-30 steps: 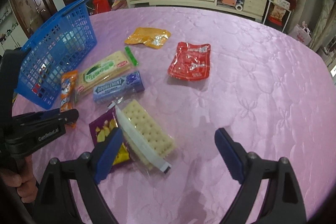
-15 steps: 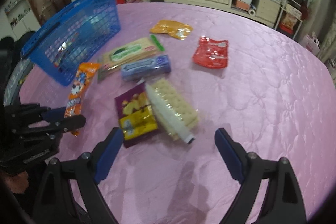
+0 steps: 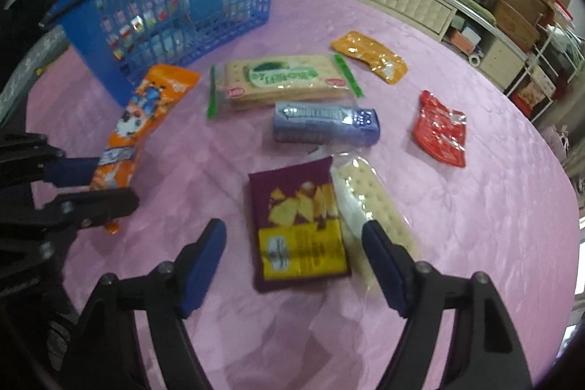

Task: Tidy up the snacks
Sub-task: 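Grasp the orange cartoon snack stick with the left tool while the right tool grasps the purple chip bag, then carry both snacks to the basket and open the left tool to drop the orange stick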

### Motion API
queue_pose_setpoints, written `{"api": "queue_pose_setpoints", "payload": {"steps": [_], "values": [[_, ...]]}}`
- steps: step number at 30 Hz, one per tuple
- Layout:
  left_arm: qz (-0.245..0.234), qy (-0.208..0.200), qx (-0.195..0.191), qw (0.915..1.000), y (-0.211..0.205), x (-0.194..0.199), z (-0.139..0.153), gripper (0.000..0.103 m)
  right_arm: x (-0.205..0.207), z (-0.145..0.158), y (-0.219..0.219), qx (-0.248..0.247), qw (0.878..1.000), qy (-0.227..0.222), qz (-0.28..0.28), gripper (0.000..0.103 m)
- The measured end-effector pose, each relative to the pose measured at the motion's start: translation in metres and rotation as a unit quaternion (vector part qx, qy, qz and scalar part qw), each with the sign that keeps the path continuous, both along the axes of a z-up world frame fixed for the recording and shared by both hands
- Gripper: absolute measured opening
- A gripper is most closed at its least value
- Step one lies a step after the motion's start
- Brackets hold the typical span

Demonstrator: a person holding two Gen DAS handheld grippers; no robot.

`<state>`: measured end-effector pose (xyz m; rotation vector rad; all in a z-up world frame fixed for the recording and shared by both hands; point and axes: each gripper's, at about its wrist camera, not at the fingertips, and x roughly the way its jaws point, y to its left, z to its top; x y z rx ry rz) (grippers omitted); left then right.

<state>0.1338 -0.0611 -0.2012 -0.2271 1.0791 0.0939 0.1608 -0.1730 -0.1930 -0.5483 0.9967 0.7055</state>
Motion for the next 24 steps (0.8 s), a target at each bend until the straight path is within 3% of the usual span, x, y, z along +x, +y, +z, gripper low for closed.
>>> {"api": "queue_pose_setpoints", "payload": {"steps": [4,6,13,20,24], "values": [[-0.004,0.004,-0.002,1.0,0.001,0.004,-0.006,0.022,-0.001,-0.003,0.01,-0.026,0.999,-0.029,0.024,0.066],[-0.003,0.008,-0.006,0.9999,0.001,0.004,-0.01,0.022,-0.004,-0.003,0.01,-0.038,0.998,-0.045,0.032,0.052],[-0.006,-0.009,-0.024,0.9997,-0.003,-0.002,0.003,0.022,-0.006,0.008,0.001,-0.013,0.999,-0.026,0.014,0.052],[-0.012,-0.043,-0.031,0.9985,-0.003,-0.022,0.038,0.022,-0.029,0.051,-0.014,0.032,0.999,-0.015,-0.021,0.052],[-0.018,-0.068,0.004,0.9975,-0.006,-0.036,0.063,0.022,-0.044,0.082,-0.017,0.054,0.997,-0.029,-0.035,0.052]]}}
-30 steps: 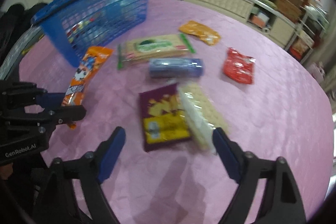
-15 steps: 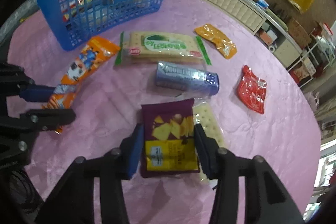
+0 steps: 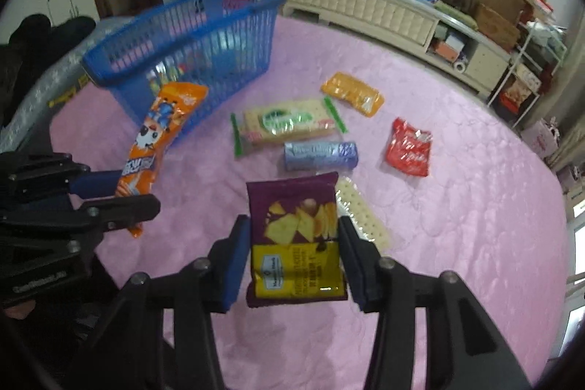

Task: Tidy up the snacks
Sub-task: 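Carry both snacks to the basket and open the left tool to drop the orange stick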

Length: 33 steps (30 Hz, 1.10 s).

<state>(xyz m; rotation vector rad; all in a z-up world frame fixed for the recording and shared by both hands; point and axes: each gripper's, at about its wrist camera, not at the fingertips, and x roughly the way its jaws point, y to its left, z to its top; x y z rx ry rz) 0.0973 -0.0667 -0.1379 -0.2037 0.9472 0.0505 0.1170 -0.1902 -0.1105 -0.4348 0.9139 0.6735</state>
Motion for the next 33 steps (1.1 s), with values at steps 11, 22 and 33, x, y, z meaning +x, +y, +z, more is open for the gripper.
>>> {"api": "queue_pose_setpoints", "payload": {"steps": [11,22,33], "values": [[-0.032,-0.055,0.023,0.9977,0.021,-0.033,0.066,0.022,-0.041,0.066,0.016,0.043,0.998,-0.04,-0.029,0.052],[-0.067,-0.069,0.043,0.9944,0.076,-0.03,0.105,0.022,-0.045,0.1,0.064,0.08,0.994,-0.063,-0.045,0.052],[-0.07,-0.062,0.07,0.9932,0.126,-0.004,0.12,0.022,-0.012,0.107,0.114,0.107,0.992,-0.045,-0.049,0.052]]}}
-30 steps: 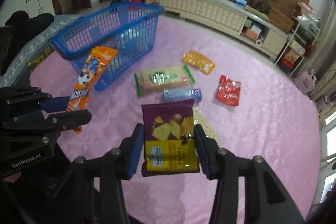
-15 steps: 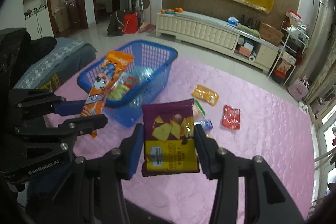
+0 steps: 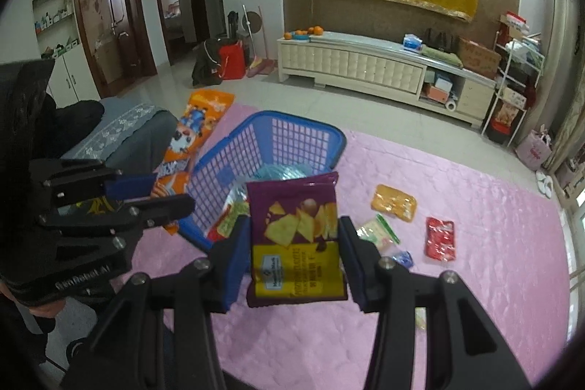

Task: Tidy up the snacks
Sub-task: 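Carry both snacks to the basket and open the left tool to drop the orange stick, then lower the purple chip bag into the basket and open the right tool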

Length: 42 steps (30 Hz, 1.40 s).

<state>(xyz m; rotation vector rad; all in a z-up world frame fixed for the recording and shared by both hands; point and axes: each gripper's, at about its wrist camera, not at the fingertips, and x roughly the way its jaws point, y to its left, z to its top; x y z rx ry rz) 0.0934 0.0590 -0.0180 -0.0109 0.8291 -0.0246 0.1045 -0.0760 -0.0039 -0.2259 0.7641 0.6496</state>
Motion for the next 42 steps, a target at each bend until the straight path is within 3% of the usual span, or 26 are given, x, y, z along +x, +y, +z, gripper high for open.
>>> {"api": "queue_pose_setpoints", "payload": {"steps": [8,20,21,23,24,25,33,42], "values": [[-0.009,0.027,-0.018,0.9994,0.018,0.035,-0.018,0.023,0.03,-0.014,0.02,0.008,1.0,0.022,0.001,0.052],[-0.016,0.067,-0.033,0.9971,0.011,0.069,-0.059,0.023,0.057,-0.033,0.014,0.001,0.999,0.044,-0.018,0.052],[-0.018,0.07,-0.034,0.9968,0.012,0.07,-0.061,0.027,0.057,-0.034,0.011,0.0,0.999,0.046,-0.02,0.052],[-0.026,0.074,-0.037,0.9962,0.007,0.07,-0.065,0.045,0.057,-0.034,0.006,-0.001,0.999,0.048,-0.026,0.052],[-0.028,0.073,-0.034,0.9964,0.004,0.069,-0.065,0.056,0.058,-0.033,0.003,0.0,0.998,0.049,-0.029,0.052],[-0.03,0.072,-0.031,0.9965,0.002,0.067,-0.065,0.06,0.056,-0.031,0.0,0.001,0.998,0.05,-0.032,0.052],[-0.01,0.051,-0.027,0.9983,0.02,0.049,-0.041,0.063,0.042,-0.014,-0.01,0.008,0.999,0.041,-0.031,0.052],[0.026,0.024,-0.021,0.9992,0.062,0.036,-0.007,0.067,0.038,0.009,0.013,0.011,1.0,0.027,0.0,0.052]]}}
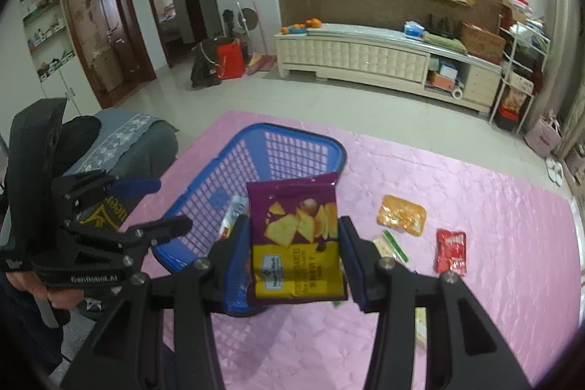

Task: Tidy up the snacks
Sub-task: 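Lower the purple chip bag into the basket and open the right tool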

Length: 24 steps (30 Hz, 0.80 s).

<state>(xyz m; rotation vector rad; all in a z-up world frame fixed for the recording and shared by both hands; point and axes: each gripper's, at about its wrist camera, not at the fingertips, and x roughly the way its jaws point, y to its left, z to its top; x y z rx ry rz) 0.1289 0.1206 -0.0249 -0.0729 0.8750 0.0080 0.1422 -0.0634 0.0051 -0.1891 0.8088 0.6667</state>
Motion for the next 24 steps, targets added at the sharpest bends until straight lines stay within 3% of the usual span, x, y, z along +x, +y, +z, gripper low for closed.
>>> {"api": "queue_pose_setpoints", "payload": {"steps": [10,24], "values": [[0.034,0.003,-0.008,0.9994,0.038,0.016,0.006,0.067,0.029,-0.002,0.048,-0.048,0.998,-0.011,0.043,0.052],[0.066,0.048,-0.024,0.9963,0.07,0.056,-0.039,0.067,0.09,-0.055,0.094,-0.102,0.992,0.023,0.067,0.052]]}}
